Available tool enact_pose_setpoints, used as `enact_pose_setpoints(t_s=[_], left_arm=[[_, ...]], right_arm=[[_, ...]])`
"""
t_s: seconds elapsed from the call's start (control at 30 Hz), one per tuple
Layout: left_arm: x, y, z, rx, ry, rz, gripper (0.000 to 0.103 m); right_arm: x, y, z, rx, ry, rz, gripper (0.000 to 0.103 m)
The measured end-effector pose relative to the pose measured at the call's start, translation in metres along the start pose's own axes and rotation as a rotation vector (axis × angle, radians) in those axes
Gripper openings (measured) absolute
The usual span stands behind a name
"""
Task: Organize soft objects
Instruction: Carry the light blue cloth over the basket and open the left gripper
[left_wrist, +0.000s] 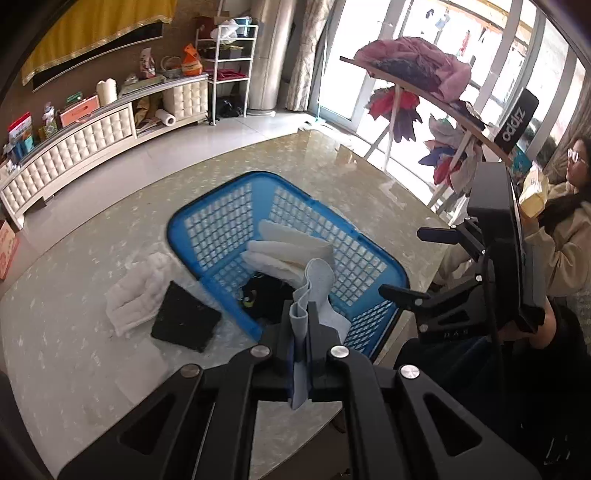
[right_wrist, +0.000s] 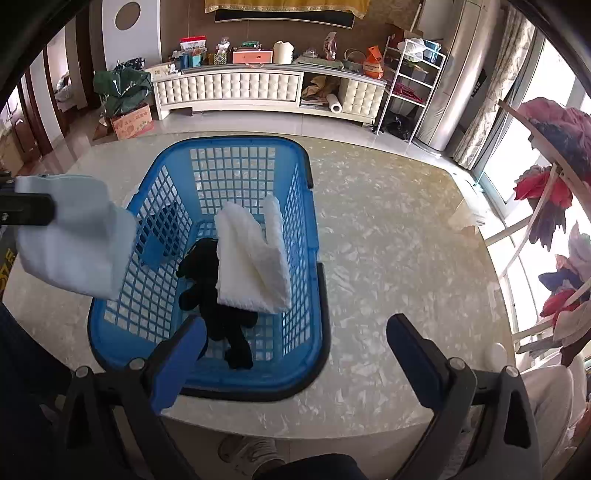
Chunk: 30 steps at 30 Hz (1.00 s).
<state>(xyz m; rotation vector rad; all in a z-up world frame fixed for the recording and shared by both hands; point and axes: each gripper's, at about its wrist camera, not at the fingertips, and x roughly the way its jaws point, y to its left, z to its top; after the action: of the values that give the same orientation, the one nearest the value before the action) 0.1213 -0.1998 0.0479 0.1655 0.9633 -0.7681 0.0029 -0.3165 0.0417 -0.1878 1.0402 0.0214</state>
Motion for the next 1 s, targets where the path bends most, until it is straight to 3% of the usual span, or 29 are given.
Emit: enact_pose_setpoints(t_s=[0.6,1.0], left_arm=[[0.085,-0.037,0.006,0.034,0.143,0.03,0.003],[0.12,-0.045,-0.004,0.142,0.213,0.044,0.003]], right_arm=[[0.009,-0.009,-0.004,0.01,0.01,0.03,0.098],[0.021,-0.023,-0.006,0.062,0.057,0.036,0.098]])
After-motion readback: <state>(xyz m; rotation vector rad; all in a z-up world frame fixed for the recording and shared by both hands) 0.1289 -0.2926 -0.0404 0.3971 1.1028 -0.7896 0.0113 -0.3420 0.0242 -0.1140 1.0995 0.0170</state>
